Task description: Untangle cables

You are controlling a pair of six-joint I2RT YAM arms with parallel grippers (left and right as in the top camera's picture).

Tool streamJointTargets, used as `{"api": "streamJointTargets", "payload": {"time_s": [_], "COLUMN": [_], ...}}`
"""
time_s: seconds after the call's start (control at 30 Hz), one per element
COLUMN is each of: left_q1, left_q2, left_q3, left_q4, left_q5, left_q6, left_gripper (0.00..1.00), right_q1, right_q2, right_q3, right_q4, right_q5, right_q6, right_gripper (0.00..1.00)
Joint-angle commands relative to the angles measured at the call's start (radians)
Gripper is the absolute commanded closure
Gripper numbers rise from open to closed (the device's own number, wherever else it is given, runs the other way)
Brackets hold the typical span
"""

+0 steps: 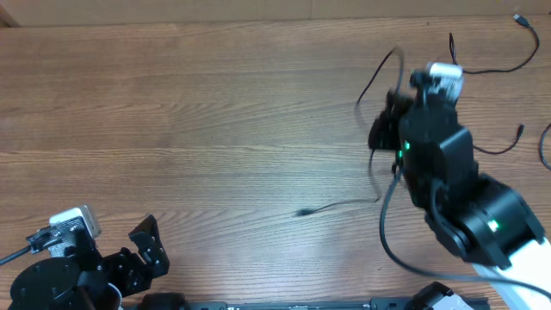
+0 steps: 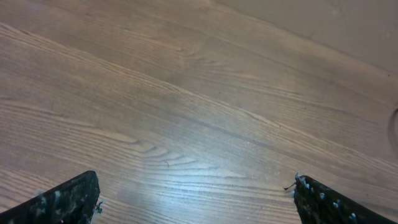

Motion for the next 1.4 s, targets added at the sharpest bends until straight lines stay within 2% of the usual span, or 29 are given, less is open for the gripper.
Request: {"api": "streamJointTargets", "payload": {"time_s": [0.0, 0.13, 0.17, 0.23, 0.33, 0.5, 0.7, 0.97, 1.13, 1.37], "left_q1": [-0.002, -0.002, -0.002, -0.002, -0.002, -0.002, -0.002, -0.002, -0.002, -0.002], "left_q2": [-0.01, -0.01, -0.01, -0.01, -0.01, -0.01, -0.01, -0.01, -0.01, -0.01], "left_q3": [-0.009, -0.009, -0.009, -0.009, -0.009, -0.009, -0.009, -0.009, -0.009, -0.009], "left_q4": [0.003, 0.003, 0.003, 0.003, 0.003, 0.003, 0.003, 0.003, 0.003, 0.003], "left_q5": [0.008, 0.008, 0.008, 0.008, 0.008, 0.008, 0.008, 0.008, 0.008, 0.008], "left_q6": [-0.021, -0.021, -0.021, -0.021, -0.021, -0.021, -0.021, -0.021, -0.021, -0.021], "left_gripper": [0.0, 0.0, 0.01, 0.01, 0.01, 0.01, 0.0, 0.01, 0.0, 0.0], "right_q1": [-0.117, -0.301, -0.394, -0.468, -0.54, -0.529, -0.47, -0.501, -0.57, -0.629], "right_q2": [0.085, 0.218, 0.292, 0.364, 0.471, 0.591, 0.594, 0.602, 0.694, 0.892], "right_q3": [0.001, 0.002, 0.002, 0.002, 0.002, 0.002, 0.026, 0.129, 0.129, 0.129], "right_q4": [0.242, 0.668, 0.834, 0.913, 0.885, 0.774, 0.912, 0.962, 0.883, 0.754], "right_q5": [0.164, 0.049, -0.138, -0.318, -0.543, -0.671, -0.525, -0.529, -0.53, -0.53], "right_q6": [-0.289, -0.508, -0.586, -0.598, -0.595, -0.545, -0.545, -0.553, -0.549, -0.436], "right_gripper": [0.96, 0.96, 0.96, 0.96, 0.96, 0.96, 0.96, 0.96, 0.96, 0.96]}}
